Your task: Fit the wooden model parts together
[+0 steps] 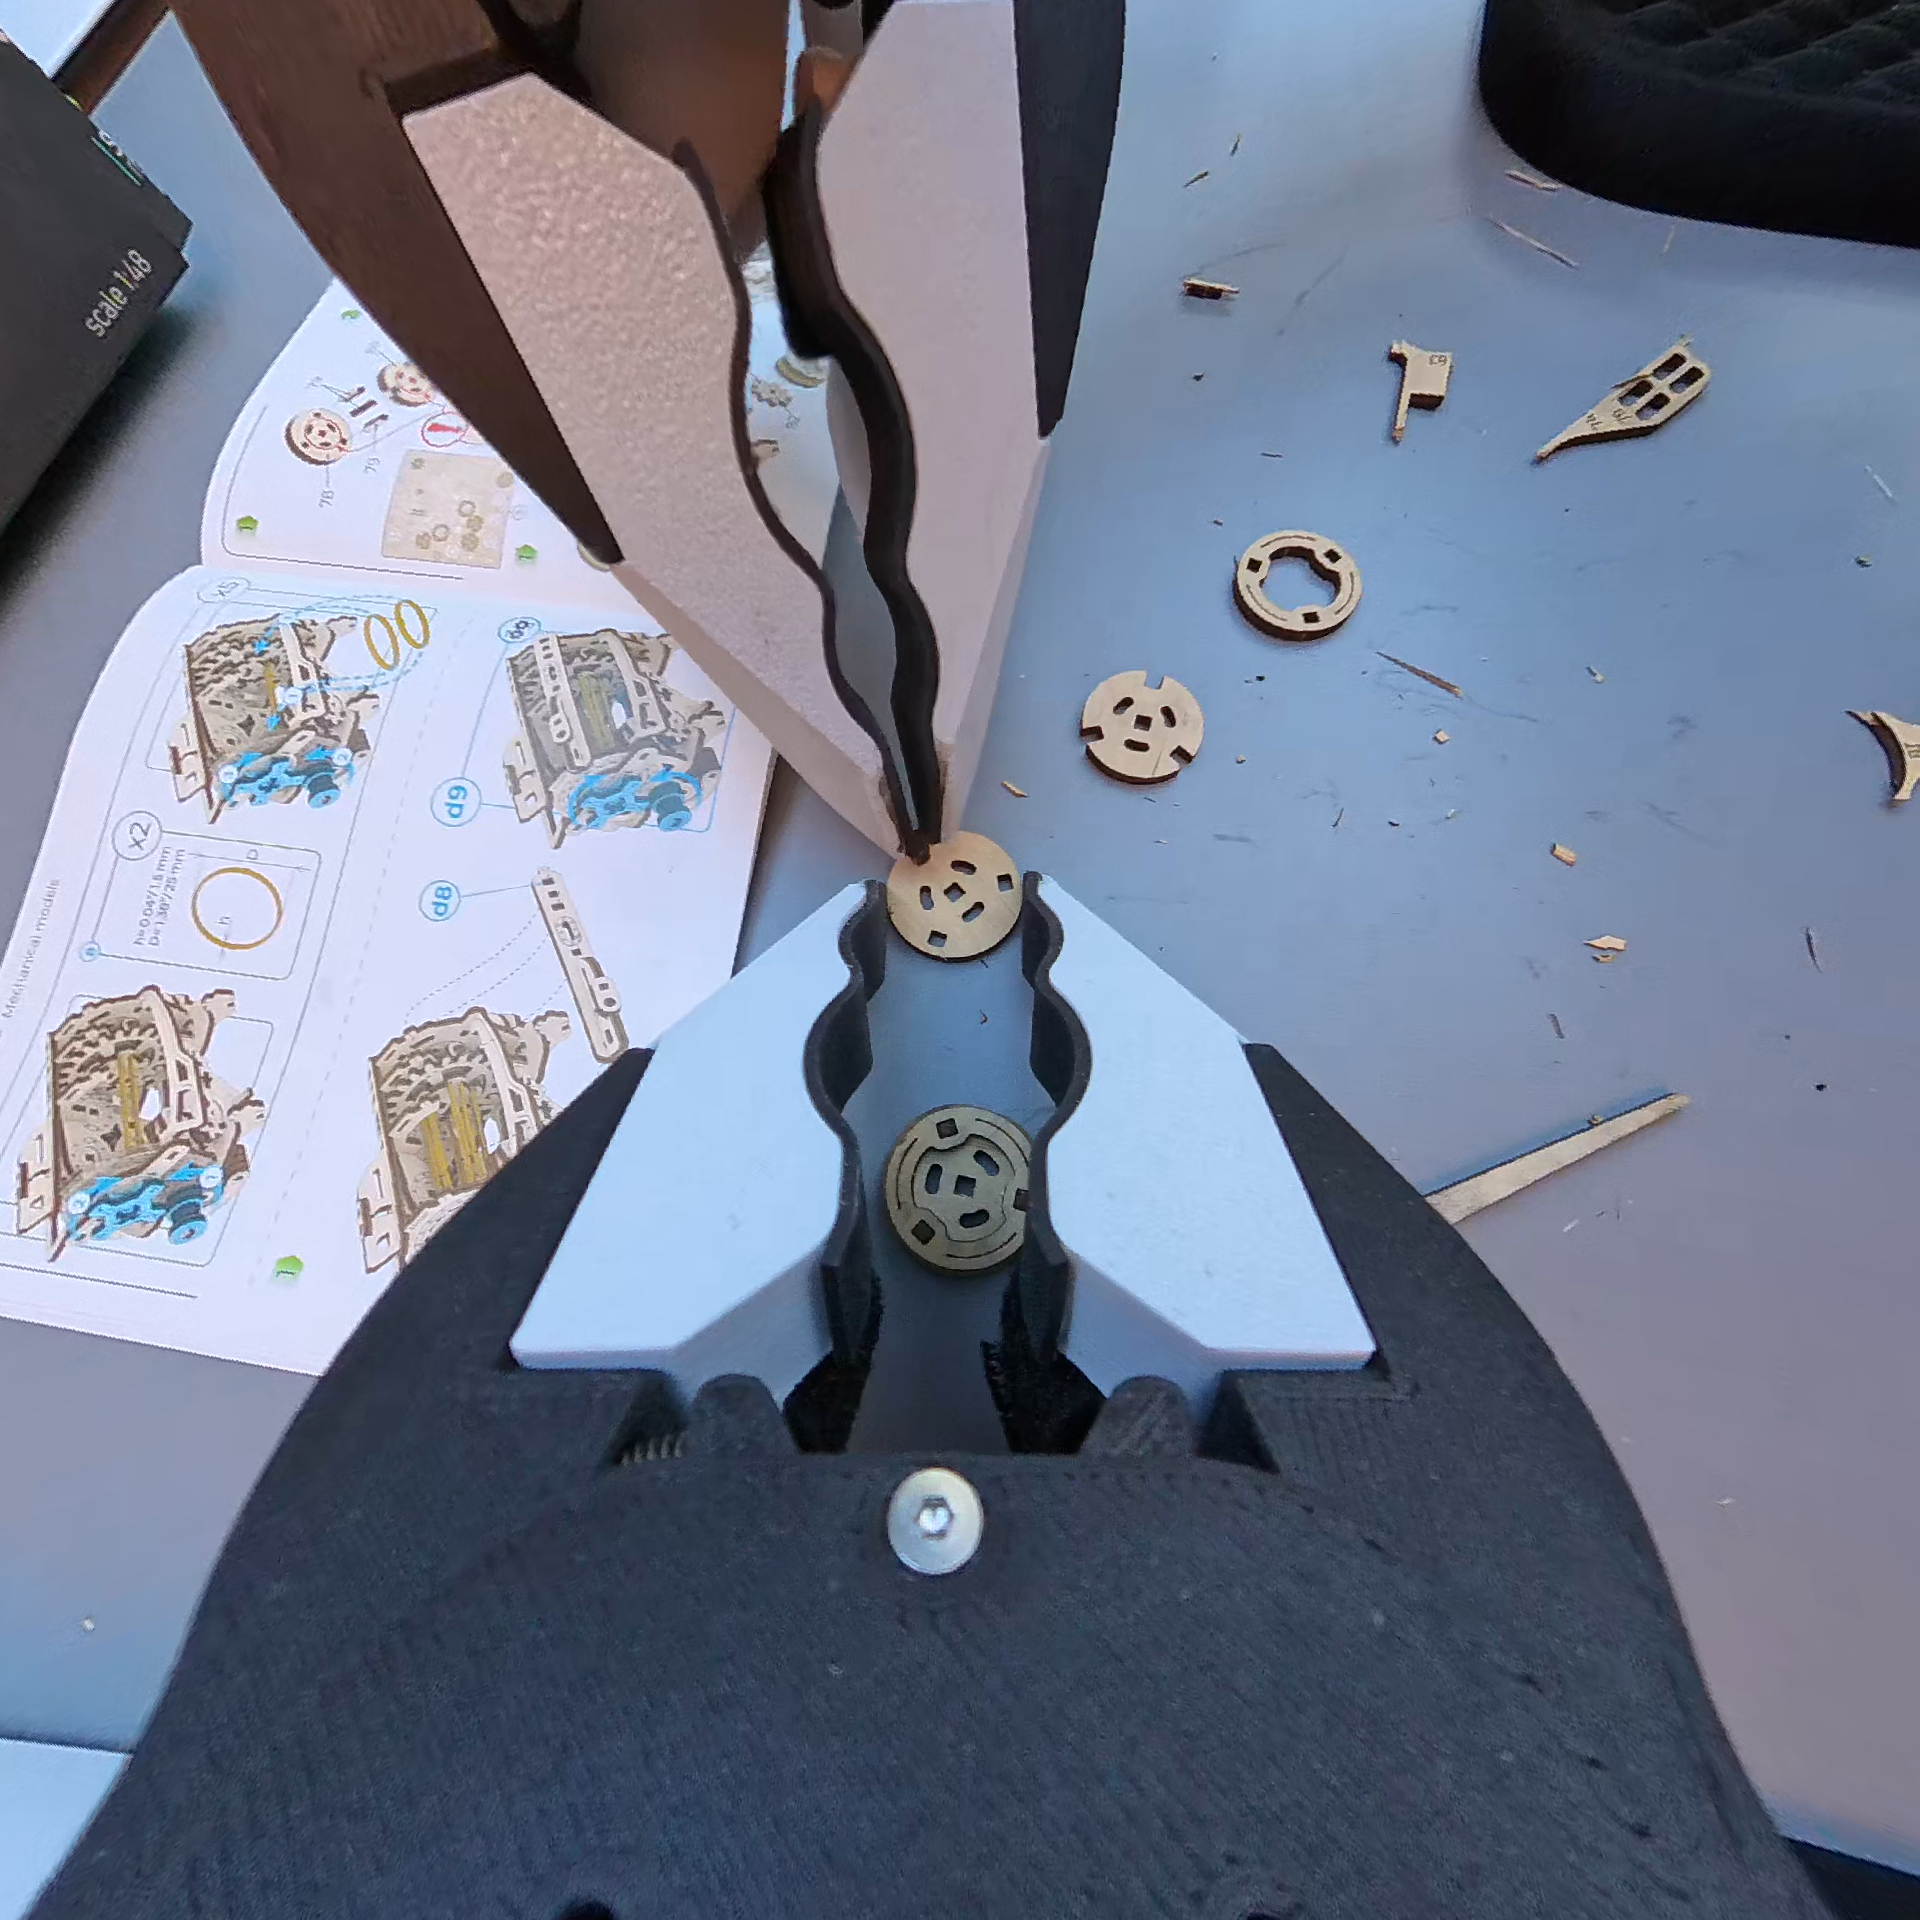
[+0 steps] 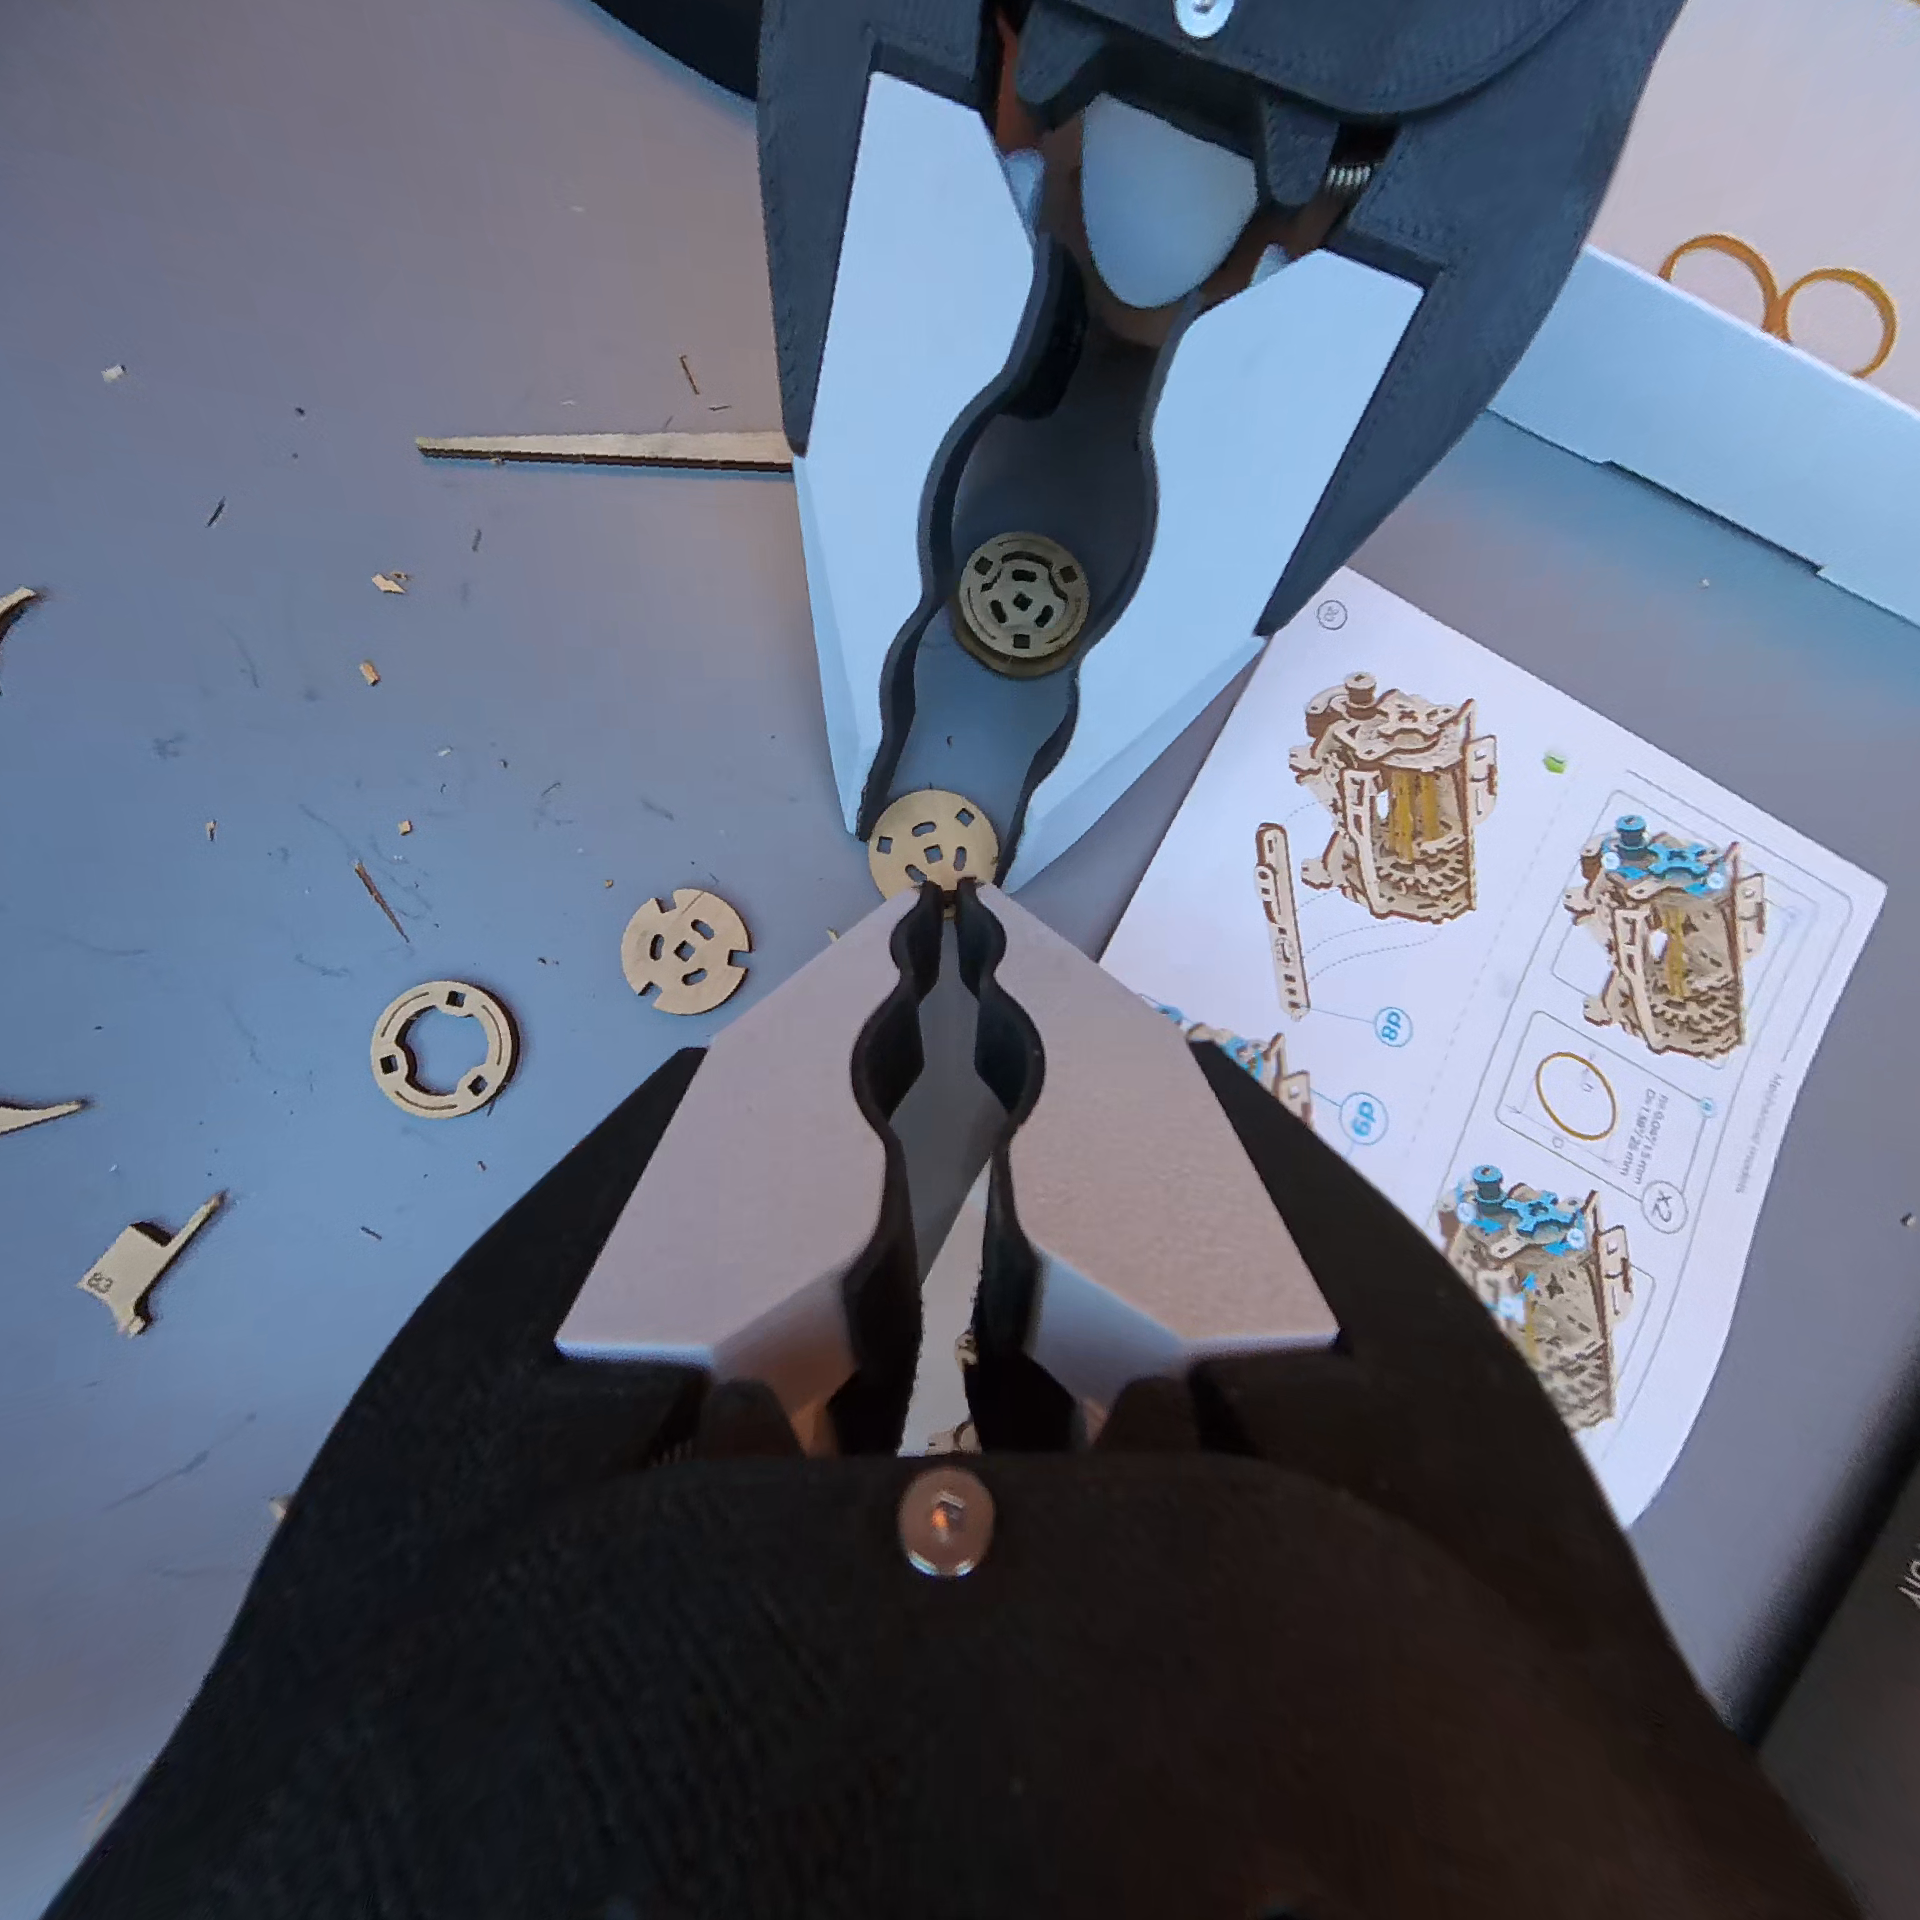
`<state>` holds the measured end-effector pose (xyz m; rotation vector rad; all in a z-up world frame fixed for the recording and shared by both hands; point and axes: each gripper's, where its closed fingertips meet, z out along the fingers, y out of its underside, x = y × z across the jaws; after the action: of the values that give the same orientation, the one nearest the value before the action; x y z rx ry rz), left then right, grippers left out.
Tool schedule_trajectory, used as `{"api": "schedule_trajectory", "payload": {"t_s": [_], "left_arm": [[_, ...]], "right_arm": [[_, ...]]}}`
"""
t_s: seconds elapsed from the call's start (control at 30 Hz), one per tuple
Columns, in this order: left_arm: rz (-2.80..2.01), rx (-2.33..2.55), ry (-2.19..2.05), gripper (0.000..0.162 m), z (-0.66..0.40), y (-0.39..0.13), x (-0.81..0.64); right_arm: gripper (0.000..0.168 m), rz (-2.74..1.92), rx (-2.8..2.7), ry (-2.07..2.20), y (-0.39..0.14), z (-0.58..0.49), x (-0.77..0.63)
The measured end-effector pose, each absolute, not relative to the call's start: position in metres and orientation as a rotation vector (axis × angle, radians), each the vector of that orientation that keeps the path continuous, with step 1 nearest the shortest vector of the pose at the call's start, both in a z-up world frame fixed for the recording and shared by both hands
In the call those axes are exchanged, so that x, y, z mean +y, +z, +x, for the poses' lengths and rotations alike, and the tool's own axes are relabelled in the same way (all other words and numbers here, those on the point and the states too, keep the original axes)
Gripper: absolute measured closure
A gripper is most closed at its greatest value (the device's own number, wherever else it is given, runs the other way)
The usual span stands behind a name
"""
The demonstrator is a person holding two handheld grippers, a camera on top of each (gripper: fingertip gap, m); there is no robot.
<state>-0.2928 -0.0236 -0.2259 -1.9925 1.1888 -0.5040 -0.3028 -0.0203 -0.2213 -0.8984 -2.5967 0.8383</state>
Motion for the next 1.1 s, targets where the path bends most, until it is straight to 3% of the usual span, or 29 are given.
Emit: {"api": "schedule_trajectory", "payload": {"t_s": [0.03, 0.3, 0.5, 1.1], "left_arm": [[-1.991, 1.19, -0.498, 0.138, -0.293, -0.226, -0.023], [-2.008, 1.156, -0.462, 0.138, -0.288, -0.226, -0.02], [-2.026, 1.133, -0.463, 0.138, -0.289, -0.226, -0.019], [-2.045, 1.104, -0.458, 0.138, -0.288, -0.226, -0.018]], "right_arm": [[0.167, -0.929, -2.59, 0.841, -0.221, -0.303, -0.02], [0.168, -1.803, -2.097, 0.995, -0.212, -0.305, -0.006], [0.168, -2.166, -1.747, 1.237, -0.207, -0.303, -0.008], [0.168, -2.275, -1.609, 1.103, -0.222, -0.299, -0.009]]}}
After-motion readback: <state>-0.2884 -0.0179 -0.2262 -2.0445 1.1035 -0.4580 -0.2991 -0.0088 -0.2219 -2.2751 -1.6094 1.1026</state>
